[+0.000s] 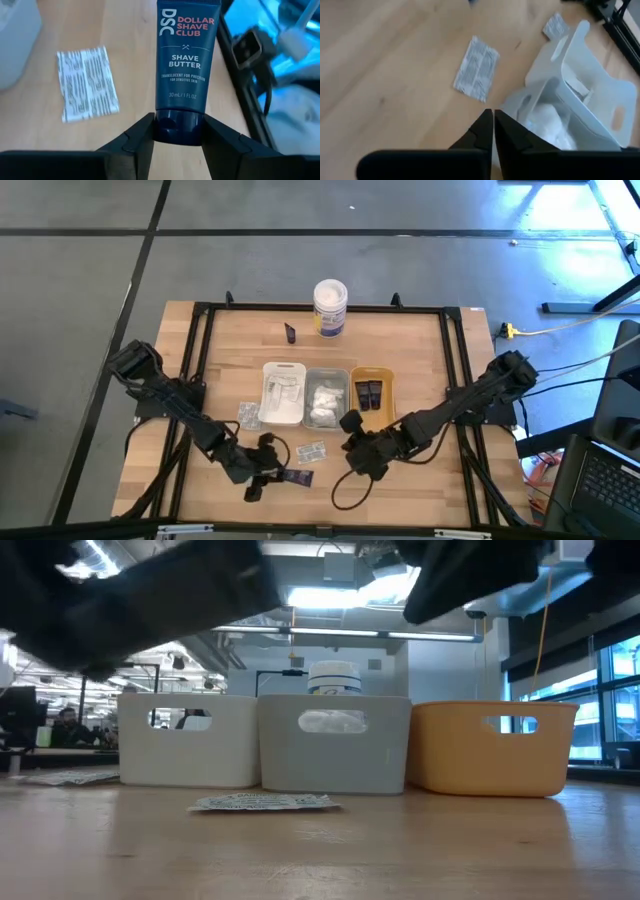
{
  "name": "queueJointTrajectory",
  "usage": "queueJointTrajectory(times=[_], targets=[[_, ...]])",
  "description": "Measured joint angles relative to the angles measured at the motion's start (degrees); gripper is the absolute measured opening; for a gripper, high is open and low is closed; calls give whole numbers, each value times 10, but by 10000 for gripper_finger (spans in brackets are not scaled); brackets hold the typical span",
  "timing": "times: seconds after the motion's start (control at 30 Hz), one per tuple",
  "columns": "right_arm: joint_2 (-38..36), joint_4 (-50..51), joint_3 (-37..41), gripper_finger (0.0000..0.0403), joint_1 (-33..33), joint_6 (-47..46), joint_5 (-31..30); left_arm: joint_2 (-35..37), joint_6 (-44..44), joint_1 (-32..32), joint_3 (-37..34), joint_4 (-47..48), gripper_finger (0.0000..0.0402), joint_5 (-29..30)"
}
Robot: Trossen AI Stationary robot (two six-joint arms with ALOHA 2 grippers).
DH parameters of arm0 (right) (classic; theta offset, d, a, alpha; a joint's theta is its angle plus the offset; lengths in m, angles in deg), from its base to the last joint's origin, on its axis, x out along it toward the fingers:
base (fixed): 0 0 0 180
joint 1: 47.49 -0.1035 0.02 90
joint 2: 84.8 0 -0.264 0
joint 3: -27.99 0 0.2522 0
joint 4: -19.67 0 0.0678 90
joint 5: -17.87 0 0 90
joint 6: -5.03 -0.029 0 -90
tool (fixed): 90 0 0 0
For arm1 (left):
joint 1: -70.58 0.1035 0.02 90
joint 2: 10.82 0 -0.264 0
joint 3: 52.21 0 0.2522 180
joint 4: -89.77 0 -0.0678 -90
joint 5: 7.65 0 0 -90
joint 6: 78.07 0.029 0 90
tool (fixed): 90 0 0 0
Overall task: Pick & Place Travel size toiletries
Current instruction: Put the blue shave cream into the yellow bin
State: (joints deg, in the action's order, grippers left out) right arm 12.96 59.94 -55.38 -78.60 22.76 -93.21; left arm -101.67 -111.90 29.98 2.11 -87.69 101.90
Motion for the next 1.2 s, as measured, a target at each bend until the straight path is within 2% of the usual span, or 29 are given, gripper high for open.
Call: queueJointTrajectory(times=[0.27,0.67,0.8,0.97,1.2], targets=[[0,-79,0,56,-21,12,2,0,1,52,0,-65,143,-35],[0,-102,0,199,-36,29,-44,0,6,101,0,-134,143,-83],[0,-130,0,226,-35,45,-49,0,7,117,0,-157,143,-94],[0,-147,0,222,-35,59,-50,0,11,137,0,-182,143,-108],[0,-147,0,161,-35,59,-55,0,11,153,0,-207,143,-141]])
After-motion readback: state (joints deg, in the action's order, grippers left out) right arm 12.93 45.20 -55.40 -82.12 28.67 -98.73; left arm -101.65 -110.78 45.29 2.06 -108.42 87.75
